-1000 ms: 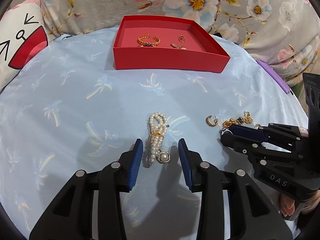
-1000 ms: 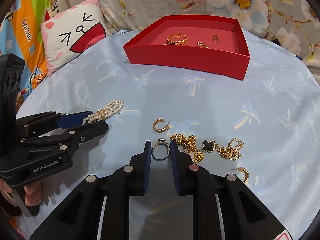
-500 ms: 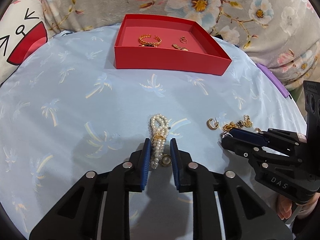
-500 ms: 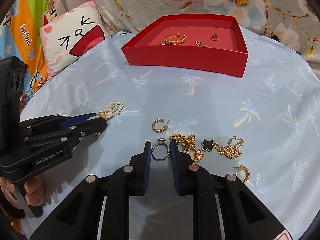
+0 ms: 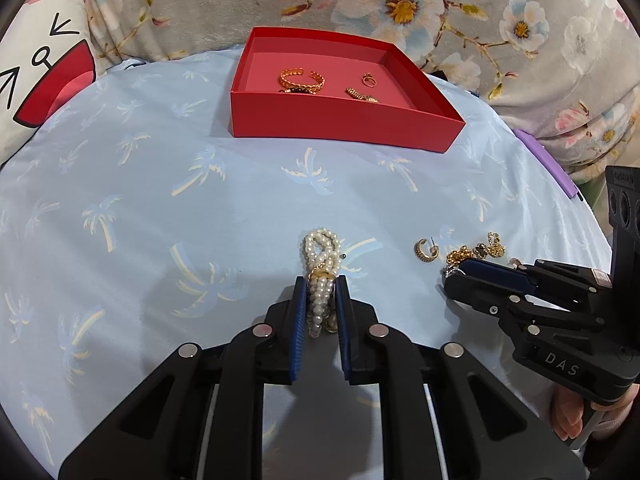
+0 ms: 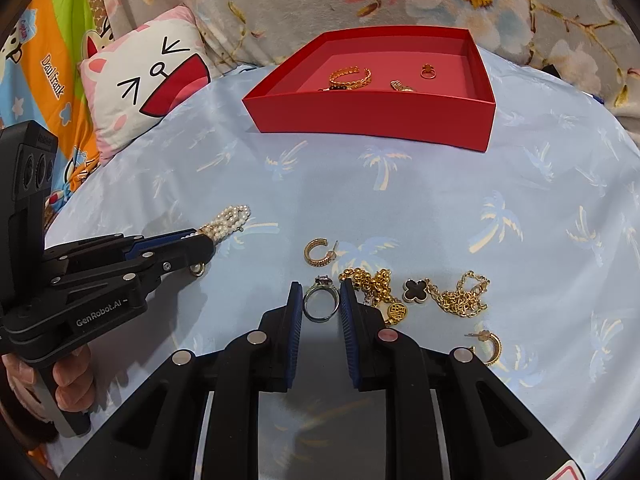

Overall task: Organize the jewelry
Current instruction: 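Reach the right tool to the silver ring and close on it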

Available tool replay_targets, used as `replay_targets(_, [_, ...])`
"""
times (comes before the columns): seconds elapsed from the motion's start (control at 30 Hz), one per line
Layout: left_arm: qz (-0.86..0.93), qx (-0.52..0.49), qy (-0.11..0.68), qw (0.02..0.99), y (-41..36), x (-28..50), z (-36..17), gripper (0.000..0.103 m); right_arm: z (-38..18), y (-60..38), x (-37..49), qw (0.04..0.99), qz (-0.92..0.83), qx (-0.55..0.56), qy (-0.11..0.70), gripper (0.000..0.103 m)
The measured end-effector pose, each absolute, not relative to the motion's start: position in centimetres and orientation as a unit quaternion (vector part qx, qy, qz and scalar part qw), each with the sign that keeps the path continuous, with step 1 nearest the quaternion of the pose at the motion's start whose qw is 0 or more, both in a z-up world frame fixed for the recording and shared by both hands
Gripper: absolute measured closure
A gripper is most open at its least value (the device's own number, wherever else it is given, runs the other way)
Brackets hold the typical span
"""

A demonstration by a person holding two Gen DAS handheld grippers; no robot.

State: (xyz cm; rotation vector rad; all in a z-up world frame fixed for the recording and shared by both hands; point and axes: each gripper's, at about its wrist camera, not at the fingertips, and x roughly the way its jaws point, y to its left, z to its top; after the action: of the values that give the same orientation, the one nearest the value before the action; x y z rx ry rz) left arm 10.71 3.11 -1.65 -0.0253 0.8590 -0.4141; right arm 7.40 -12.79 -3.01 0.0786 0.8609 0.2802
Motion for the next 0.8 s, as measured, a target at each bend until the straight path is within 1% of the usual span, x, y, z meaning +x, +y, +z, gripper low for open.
replay_targets(0.4, [-0.205, -0.024, 0.415, 0.886, 3.34, 10.98, -1.69, 0.090, -2.96, -12.77, 7.43, 0.898, 0.136, 0.040, 0.416, 0.085])
replay_targets(0.43, [-0.205, -0.025, 0.415, 0.886, 3.42, 10.99, -1.70, 0.090, -2.96, -12.78, 7.43, 0.899, 0.134, 0.039, 0.416, 0.089])
replay_targets(0.47, [-0.206, -0.026, 0.415, 0.886, 3.44, 11.01, -1.69, 0.090, -2.95, -12.94, 7.47, 0.898, 0.134, 0.043, 0.417, 0.097])
replay_targets(0.53, [-0.206, -0.027, 0.416, 0.885, 3.44, 11.02, -1.70, 0.090, -2.94, -13.25, 7.61, 0.896, 0.134, 0.052, 0.419, 0.099])
replay_targets(0.7, [-0.207, -0.028, 0.415, 0.885, 3.47, 11.04, -1.73, 0.090, -2.84, -13.34, 7.61, 0.895, 0.144, 0.058, 0.418, 0.099])
replay_targets(0.73, [-0.207, -0.029, 0.415, 0.885, 3.47, 11.05, -1.73, 0.090, -2.85, -13.36, 7.62, 0.894, 0.149, 0.060, 0.418, 0.097])
replay_targets(0.8, [-0.208, -0.031, 0.415, 0.885, 3.52, 11.04, -1.76, 0.090, -2.66, -13.10, 7.34, 0.897, 0.152, 0.053, 0.412, 0.091])
